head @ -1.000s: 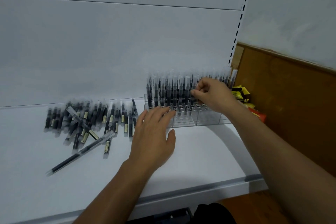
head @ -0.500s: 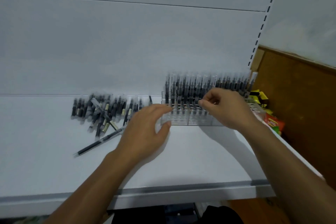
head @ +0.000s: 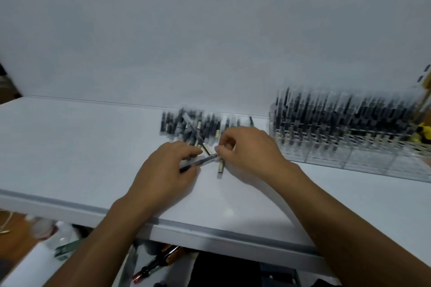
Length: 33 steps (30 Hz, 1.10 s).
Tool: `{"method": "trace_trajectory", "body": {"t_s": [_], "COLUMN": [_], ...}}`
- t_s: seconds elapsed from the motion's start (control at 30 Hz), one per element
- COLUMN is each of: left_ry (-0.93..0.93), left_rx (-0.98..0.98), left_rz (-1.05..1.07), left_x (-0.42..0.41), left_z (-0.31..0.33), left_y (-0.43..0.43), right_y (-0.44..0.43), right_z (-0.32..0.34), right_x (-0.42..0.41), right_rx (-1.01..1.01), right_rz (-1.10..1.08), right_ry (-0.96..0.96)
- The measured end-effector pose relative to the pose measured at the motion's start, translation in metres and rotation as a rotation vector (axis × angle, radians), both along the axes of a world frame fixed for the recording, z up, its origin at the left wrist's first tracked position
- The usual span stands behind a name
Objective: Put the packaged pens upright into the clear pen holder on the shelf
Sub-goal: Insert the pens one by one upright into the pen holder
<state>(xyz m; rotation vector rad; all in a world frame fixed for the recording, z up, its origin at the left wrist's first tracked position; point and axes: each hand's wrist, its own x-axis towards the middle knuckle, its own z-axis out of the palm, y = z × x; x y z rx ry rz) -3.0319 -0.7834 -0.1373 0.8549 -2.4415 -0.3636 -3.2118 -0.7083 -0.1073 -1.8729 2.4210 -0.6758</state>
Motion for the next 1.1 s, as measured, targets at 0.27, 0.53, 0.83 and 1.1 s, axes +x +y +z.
{"method": "trace_trajectory", "body": {"t_s": [0.27, 0.53, 0.83, 1.1], "left_ry": [-0.021, -0.016, 0.166, 0.281], "left_rx": [-0.012, -0.032, 0.108, 0.435], "left_rz": [-0.001, -0.015, 0.050, 0.265], "left_x": [0.003, 0.029, 0.052, 0.000], "left_z": [0.000, 0.010, 0.019, 0.013], "left_y": [-0.002, -0.017, -0.036, -0.034], "right_y": [-0.029, -0.047, -0.042, -0.042], "right_z": [-0.004, 0.003, -0.003, -0.015], "right_x": [0.001, 0.005, 0.000, 0.001], "right_rx": [0.031, 0.119, -0.016, -0.229], "right_rz": [0.010, -0.005, 0.000, 0.076], "right_ry": [-0.021, -0.016, -0.431, -1.164]}}
